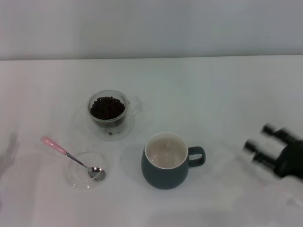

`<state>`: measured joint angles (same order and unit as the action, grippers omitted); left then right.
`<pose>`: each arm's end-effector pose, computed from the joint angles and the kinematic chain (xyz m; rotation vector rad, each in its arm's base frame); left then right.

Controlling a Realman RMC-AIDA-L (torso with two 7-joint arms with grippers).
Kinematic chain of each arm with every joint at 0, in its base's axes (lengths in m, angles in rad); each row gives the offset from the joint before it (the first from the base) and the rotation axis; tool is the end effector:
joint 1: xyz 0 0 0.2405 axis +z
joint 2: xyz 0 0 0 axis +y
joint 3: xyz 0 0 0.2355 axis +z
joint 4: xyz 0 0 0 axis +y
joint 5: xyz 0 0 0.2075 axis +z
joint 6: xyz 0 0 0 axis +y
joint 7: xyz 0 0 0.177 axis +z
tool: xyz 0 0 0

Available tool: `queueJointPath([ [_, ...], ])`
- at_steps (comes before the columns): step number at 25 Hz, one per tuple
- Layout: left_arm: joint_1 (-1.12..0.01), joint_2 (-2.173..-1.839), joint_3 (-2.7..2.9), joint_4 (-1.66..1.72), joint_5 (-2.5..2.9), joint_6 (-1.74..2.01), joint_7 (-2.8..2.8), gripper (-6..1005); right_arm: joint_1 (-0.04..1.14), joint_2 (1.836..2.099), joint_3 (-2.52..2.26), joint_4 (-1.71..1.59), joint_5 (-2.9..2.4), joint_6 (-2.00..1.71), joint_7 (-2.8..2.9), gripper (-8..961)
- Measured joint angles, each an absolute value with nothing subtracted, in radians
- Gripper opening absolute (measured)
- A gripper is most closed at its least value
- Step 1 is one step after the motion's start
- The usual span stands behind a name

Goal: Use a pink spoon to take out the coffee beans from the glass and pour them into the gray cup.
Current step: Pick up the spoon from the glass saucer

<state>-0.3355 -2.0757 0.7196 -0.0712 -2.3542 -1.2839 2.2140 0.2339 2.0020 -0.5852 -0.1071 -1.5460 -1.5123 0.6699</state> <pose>-0.3608 0.2922 -0.0046 -1.3582 -1.2124 -1.0943 0.3311 0.2460 -0.0160 -2.1209 0.6565 0.8549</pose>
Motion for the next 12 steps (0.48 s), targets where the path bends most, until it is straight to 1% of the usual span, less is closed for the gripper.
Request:
queueJointPath([
  [4,-0.300,-2.055,0.738,-0.016,-2.203,-1.278,1.892,740,0.243,2.007,-0.497,-0.104,-1.458,-1.523,0.606,789],
  [7,-0.259,-2.055,0.757,0.108,-2.011,-1.297,1.628,740,0.273,2.009,-0.489,-0.105,-1.412,-1.523,0.595,788],
  [10,-0.251,-2.056,0.758,0.154,-1.921,-1.322,1.533,739,0.310,2.009,-0.491,-0.106,-1.400,-1.518,0.598,788],
  [12,-0.256,-2.051,0.758,0.158,-1.892,-1.331,1.516,739,0.335,2.010,-0.497,-0.104,-1.402,-1.510,0.595,788],
])
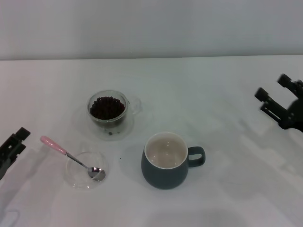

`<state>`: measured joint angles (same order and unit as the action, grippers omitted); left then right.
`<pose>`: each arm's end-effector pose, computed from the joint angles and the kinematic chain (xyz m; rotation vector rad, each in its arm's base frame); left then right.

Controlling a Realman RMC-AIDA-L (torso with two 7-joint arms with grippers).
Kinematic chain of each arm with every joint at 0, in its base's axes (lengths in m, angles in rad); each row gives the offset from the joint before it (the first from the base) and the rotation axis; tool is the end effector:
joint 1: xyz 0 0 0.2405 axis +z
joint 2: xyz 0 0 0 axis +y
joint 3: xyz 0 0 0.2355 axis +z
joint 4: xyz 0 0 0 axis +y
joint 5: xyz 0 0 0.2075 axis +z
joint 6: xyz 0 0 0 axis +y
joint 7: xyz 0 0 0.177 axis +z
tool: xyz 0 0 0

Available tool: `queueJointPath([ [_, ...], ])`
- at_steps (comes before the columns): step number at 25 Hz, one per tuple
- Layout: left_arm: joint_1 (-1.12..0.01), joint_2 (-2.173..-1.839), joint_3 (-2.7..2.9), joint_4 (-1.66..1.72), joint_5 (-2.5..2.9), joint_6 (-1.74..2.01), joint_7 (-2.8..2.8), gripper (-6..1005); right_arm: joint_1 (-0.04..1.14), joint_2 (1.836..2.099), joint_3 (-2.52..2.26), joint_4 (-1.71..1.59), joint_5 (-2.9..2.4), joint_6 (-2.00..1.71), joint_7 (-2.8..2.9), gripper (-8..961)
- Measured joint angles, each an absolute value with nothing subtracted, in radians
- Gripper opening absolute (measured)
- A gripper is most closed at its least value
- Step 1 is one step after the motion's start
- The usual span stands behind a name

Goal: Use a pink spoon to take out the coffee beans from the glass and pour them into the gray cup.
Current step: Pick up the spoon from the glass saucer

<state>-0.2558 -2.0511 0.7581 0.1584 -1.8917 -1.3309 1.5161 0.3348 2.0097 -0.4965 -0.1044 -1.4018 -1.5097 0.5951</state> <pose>-0.3400 0.2774 -0.0179 -1.5684 -1.6925 -1.2958 0.3110 0.2967 0.0160 -1.9288 0.4973 0.9226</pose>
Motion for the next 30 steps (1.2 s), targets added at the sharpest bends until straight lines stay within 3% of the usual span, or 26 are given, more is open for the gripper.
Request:
queueJointPath([
  [7,-0.290,-2.018,0.757,0.163,-1.775,-1.312,1.430,739,0.373,2.012,-0.503,-0.102,-1.406,-1.475,0.593,787],
  [17,-0.326,-2.013,0.754,0.167,-1.766,-1.246,1.399,724,0.375,2.011,-0.493,-0.079,-1.399,-1.447,0.594,786],
  [30,-0.437,-1.983,0.761,0.175,-1.574,-1.132,1.282,651,0.389,2.013,-0.491,-0.038,-1.382,-1.391,0.594,785],
])
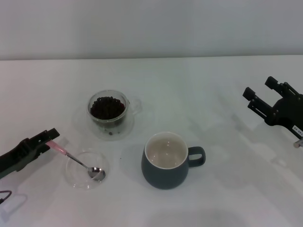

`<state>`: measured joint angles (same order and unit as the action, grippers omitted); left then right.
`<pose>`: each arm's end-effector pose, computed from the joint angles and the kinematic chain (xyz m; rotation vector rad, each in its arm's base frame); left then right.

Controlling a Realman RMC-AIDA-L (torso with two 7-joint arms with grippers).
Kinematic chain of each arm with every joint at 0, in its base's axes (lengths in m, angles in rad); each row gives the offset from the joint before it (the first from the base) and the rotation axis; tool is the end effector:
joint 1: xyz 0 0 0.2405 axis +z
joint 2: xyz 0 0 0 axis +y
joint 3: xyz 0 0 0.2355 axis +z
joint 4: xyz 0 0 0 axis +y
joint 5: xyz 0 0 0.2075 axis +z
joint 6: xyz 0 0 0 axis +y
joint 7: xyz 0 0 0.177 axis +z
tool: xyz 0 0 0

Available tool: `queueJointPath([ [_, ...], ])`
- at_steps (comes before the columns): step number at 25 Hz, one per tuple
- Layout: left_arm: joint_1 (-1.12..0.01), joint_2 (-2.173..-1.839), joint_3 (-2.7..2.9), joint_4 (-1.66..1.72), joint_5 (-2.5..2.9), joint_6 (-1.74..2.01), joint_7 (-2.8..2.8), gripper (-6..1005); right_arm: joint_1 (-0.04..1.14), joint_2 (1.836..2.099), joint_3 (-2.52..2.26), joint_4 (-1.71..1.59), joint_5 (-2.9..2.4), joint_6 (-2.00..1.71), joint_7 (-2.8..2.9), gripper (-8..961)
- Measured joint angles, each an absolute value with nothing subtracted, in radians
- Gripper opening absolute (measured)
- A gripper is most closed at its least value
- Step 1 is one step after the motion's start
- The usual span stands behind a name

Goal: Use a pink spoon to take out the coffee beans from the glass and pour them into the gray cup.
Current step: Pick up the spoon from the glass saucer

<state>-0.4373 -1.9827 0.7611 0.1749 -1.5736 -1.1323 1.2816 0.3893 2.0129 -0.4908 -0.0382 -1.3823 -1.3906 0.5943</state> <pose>-0.3358 0.3229 -0.0335 -1.7710 -1.8551 -0.9443 0.3137 0.3130 -0.0016 -1.9196 0.6064 0.8737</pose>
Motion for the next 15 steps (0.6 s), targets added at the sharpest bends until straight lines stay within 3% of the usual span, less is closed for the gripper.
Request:
queueJointPath([
  [14,-0.461,-1.969,0.761,0.189,-1.483,-1.126,1.228,571,0.391,2.014,-0.491,-0.017,-1.370,-1.386,0.593,784],
  [15,-0.465,-1.968,0.761,0.189,-1.470,-1.125,1.220,525,0.391,2.014,-0.491,-0.014,-1.369,-1.384,0.591,784],
])
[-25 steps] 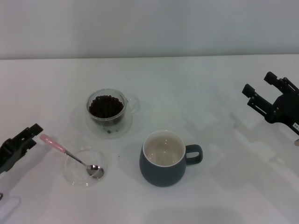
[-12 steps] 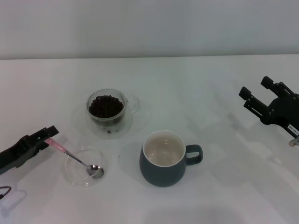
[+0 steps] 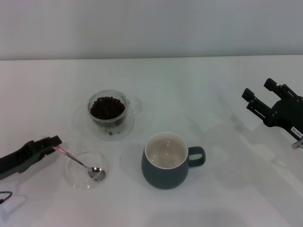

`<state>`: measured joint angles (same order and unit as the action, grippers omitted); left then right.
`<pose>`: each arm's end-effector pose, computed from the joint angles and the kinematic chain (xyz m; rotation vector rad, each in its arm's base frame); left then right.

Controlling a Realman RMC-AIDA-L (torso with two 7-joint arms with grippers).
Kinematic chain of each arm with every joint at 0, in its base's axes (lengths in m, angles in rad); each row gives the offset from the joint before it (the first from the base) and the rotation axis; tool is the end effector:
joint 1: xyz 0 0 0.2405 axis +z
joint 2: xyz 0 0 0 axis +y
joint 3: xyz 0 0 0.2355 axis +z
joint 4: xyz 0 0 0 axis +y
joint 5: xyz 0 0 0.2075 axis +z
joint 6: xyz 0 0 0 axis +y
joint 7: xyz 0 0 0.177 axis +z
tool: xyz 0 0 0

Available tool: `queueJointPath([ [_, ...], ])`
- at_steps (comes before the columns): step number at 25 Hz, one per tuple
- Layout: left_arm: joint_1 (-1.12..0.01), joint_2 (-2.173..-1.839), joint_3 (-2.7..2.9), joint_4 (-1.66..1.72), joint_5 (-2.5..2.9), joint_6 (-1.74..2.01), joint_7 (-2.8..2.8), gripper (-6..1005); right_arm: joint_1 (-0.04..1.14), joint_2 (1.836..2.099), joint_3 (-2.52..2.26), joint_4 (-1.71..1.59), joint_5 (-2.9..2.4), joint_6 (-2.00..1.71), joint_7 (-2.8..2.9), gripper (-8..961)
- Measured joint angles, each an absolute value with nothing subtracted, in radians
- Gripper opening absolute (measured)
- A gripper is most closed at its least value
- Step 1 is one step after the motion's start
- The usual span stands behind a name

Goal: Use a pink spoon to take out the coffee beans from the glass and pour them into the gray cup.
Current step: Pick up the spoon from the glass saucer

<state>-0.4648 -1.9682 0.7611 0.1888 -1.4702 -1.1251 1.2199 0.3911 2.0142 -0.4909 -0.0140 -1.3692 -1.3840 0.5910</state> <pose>-0.3347 0.3255 -0.0357 -1.8368 -1.8805 -0.8488 0.3143 0.3116 -0.0056 -1.9076 0.6355 0.8798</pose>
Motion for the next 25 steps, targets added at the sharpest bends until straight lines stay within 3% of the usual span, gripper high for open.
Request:
queueJointPath([
  [4,-0.470,-1.972,0.756,0.189,-1.462,-1.123,1.214,341,0.391,2.014,-0.491,-0.004,-1.369,-1.374,0.582,784],
  [12,-0.451,-1.983,0.747,0.217,-1.482,-1.142,1.219,147,0.389,2.014,-0.491,0.001,-1.369,-1.373,0.581,785],
  [25,-0.359,-2.012,0.739,0.267,-1.645,-1.344,1.324,128,0.388,2.014,-0.491,0.011,-1.370,-1.373,0.581,785],
])
